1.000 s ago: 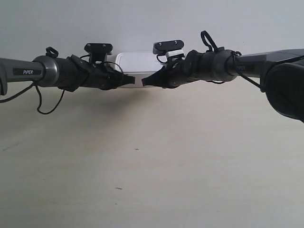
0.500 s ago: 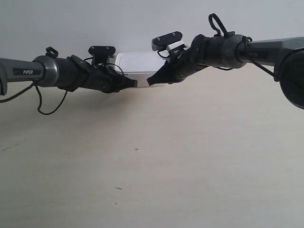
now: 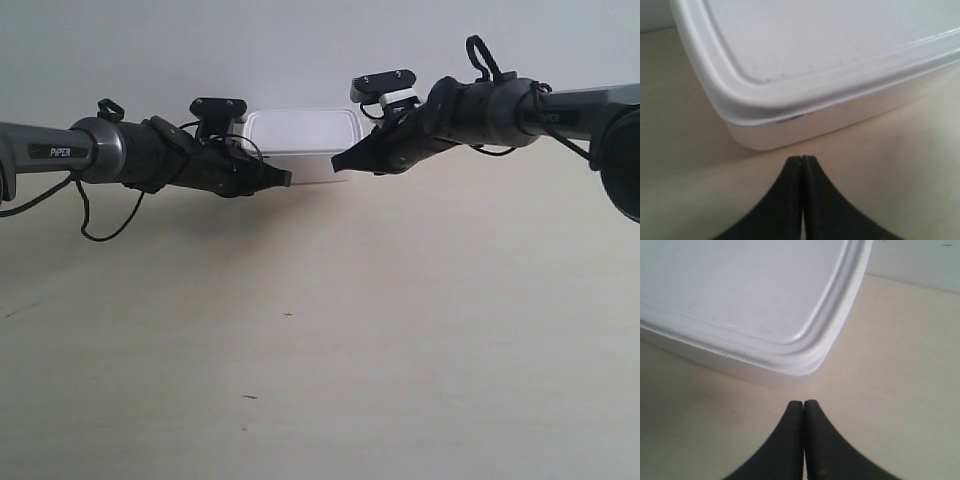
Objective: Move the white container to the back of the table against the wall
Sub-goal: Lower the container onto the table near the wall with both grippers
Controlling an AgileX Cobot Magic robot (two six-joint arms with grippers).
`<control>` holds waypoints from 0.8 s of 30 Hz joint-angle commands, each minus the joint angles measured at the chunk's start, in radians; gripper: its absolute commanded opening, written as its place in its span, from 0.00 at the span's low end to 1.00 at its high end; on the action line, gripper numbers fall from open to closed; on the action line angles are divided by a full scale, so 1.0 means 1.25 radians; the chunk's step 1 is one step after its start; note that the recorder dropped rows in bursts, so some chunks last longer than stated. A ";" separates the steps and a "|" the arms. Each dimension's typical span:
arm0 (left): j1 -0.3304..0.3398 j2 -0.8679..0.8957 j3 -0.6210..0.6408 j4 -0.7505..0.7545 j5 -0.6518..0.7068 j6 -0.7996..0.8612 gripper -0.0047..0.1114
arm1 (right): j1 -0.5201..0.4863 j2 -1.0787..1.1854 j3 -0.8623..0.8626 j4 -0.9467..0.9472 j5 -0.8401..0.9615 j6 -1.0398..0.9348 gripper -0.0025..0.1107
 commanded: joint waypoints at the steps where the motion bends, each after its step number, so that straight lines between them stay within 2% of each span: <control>1: -0.002 -0.005 -0.006 -0.007 -0.014 0.009 0.04 | -0.001 0.011 -0.004 0.050 -0.053 0.003 0.02; 9: -0.002 -0.005 -0.006 -0.007 -0.064 0.009 0.04 | -0.001 0.026 -0.005 0.099 -0.072 -0.024 0.02; 24: -0.002 -0.005 -0.006 -0.003 -0.077 0.009 0.04 | -0.001 0.049 -0.069 0.103 -0.093 -0.017 0.02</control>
